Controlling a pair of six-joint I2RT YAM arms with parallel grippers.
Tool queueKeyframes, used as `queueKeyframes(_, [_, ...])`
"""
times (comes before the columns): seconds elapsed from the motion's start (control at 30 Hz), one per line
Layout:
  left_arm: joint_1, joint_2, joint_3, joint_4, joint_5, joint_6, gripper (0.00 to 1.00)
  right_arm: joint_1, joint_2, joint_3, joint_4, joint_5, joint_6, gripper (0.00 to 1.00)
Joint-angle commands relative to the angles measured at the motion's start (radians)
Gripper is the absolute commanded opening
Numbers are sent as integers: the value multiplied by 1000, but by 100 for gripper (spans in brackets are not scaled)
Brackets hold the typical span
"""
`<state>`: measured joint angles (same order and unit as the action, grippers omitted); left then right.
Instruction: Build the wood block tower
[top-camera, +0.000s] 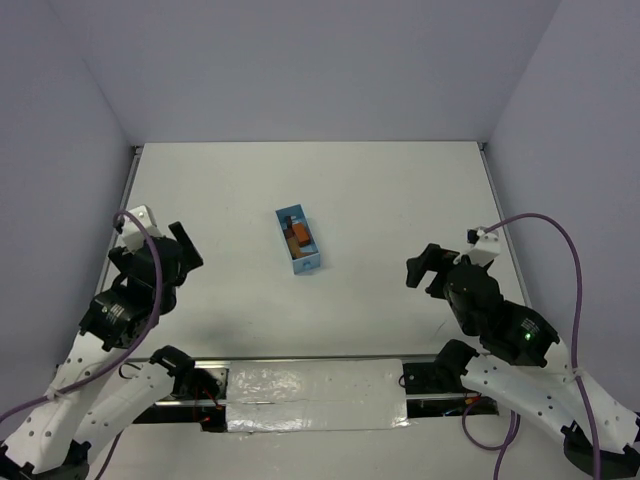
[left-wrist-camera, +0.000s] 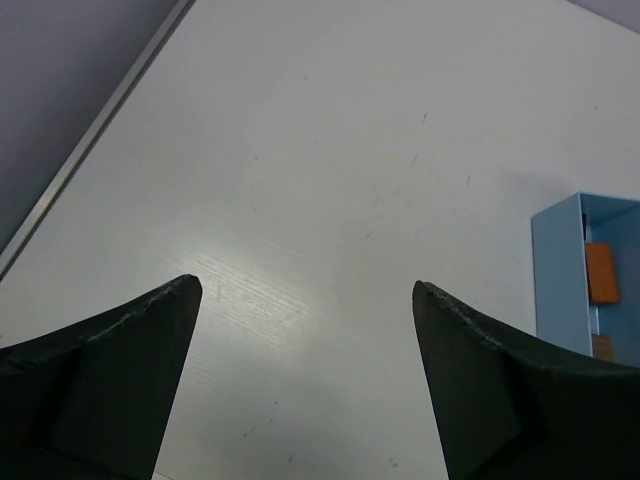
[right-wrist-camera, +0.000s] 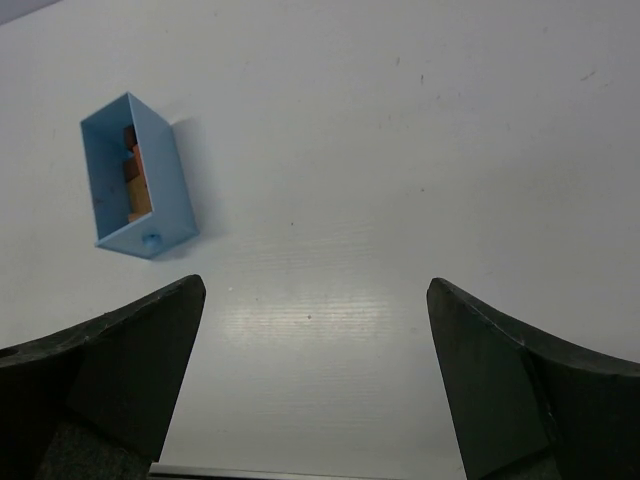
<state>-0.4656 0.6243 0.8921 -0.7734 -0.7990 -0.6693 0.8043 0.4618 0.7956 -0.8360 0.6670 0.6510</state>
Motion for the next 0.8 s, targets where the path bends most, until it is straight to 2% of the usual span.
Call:
queueKeyframes(0.0, [4, 31, 5, 29, 35, 33, 99, -2, -2, -10, -8, 17, 22, 100])
queueKeyframes(0.2, [4, 142, 28, 63, 188, -1, 100, -2, 23, -29, 6, 14, 32, 100])
queueKeyframes(0.23, [4, 170, 36, 84, 254, 2, 99, -2, 41, -30, 6, 20, 35, 100])
queueKeyframes(0.33, [-14, 331, 91, 118, 319, -42, 99, -4, 98, -24, -20, 43, 67, 100])
queueKeyframes(0.43, [-96, 440, 139, 152, 264, -87, 99, -5, 155, -15, -32, 40, 72, 100])
queueKeyframes(0.57, [-177, 693, 266, 137, 202, -142, 99, -5, 195, -18, -17, 11, 62, 100])
queueKeyframes(0.77, [-200, 937, 372, 167, 196, -179, 98, -5, 176, -30, 14, -17, 35, 100])
